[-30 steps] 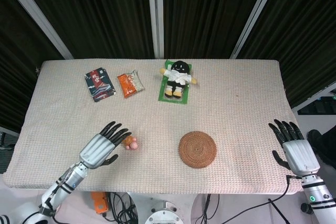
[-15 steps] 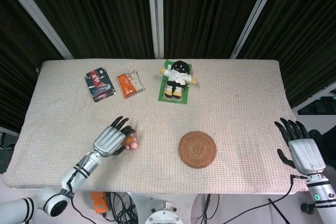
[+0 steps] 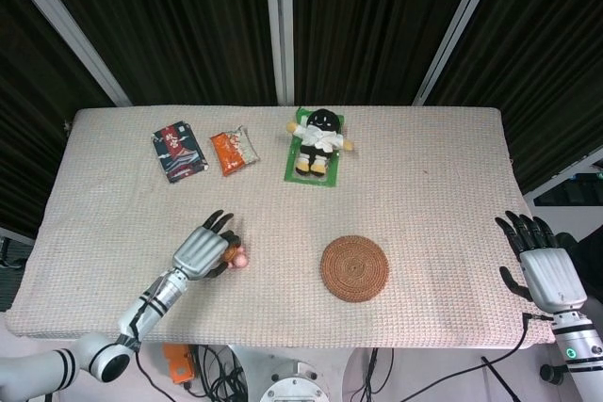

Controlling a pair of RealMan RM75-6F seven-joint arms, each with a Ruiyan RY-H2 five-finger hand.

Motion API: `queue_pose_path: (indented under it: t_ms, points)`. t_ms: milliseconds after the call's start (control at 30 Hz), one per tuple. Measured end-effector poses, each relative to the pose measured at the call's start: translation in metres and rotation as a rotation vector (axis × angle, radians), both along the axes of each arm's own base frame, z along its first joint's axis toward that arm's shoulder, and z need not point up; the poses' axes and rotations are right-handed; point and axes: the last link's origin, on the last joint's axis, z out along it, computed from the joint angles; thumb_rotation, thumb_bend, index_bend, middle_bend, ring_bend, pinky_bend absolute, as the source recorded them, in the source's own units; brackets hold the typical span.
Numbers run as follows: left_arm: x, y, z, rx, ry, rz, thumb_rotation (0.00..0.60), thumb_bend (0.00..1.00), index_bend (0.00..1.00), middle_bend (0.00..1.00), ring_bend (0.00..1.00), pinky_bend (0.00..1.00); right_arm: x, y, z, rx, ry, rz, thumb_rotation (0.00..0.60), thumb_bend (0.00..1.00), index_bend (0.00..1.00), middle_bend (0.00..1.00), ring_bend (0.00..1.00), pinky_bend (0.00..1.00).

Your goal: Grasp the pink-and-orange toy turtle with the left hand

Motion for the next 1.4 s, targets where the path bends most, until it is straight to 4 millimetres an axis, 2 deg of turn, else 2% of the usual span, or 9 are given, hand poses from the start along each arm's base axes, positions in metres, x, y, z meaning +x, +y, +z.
queue_pose_path:
  t_ms: [133, 333, 500, 600, 733, 933, 1133, 1267, 1400]
  points:
    - [-0.001, 0.002, -0.002, 0.028, -0.006, 0.0, 0.6, 0.32, 0.57, 0.63, 0.32, 0.09, 0.0, 0.0, 0.0, -0.001, 0.001, -0.001, 0.6, 0.33, 0.0, 0.0, 0.0, 0.0]
    - [-0.001, 0.004, -0.008, 0.048, -0.005, -0.003, 0.6, 0.33, 0.74, 0.8, 0.43, 0.15, 0.0, 0.0, -0.002, 0.005, 0.003, -0.003, 0.6, 0.33, 0.0, 0.0, 0.0, 0.0]
    - [-0.003, 0.006, -0.009, 0.083, -0.006, -0.011, 0.6, 0.34, 0.8, 0.86, 0.45, 0.12, -0.001, 0.0, 0.0, 0.001, 0.003, -0.004, 0.6, 0.33, 0.0, 0.0, 0.0, 0.0]
    - [-0.005, 0.005, -0.009, 0.09, -0.016, -0.01, 0.6, 0.32, 0.75, 0.8, 0.42, 0.12, -0.001, 0.0, 0.0, 0.0, 0.003, -0.003, 0.6, 0.33, 0.0, 0.0, 0.0, 0.0]
    - [-0.008, 0.004, -0.008, 0.068, -0.009, -0.005, 0.6, 0.25, 0.44, 0.49, 0.24, 0.1, 0.0, 0.0, 0.001, -0.003, 0.003, 0.0, 0.6, 0.33, 0.0, 0.0, 0.0, 0.0]
    - [-0.01, 0.002, 0.004, 0.03, -0.017, 0.024, 0.6, 0.18, 0.16, 0.27, 0.11, 0.06, 0.0, 0.0, 0.002, -0.006, 0.005, -0.001, 0.6, 0.33, 0.0, 0.0, 0.0, 0.0]
    - [-0.015, 0.001, 0.014, 0.023, -0.013, 0.06, 0.6, 0.18, 0.17, 0.26, 0.1, 0.05, 0.0, 0.0, -0.002, 0.007, 0.006, -0.004, 0.6, 0.33, 0.0, 0.0, 0.0, 0.0]
    - [-0.014, 0.001, 0.014, 0.009, -0.007, 0.078, 0.6, 0.22, 0.29, 0.31, 0.1, 0.05, 0.0, 0.0, -0.002, 0.005, 0.007, -0.003, 0.6, 0.33, 0.0, 0.0, 0.0, 0.0]
    - [-0.013, 0.003, 0.01, 0.018, 0.011, 0.075, 0.6, 0.28, 0.45, 0.45, 0.16, 0.07, 0.0, 0.0, -0.002, 0.004, 0.009, -0.007, 0.6, 0.33, 0.0, 0.0, 0.0, 0.0]
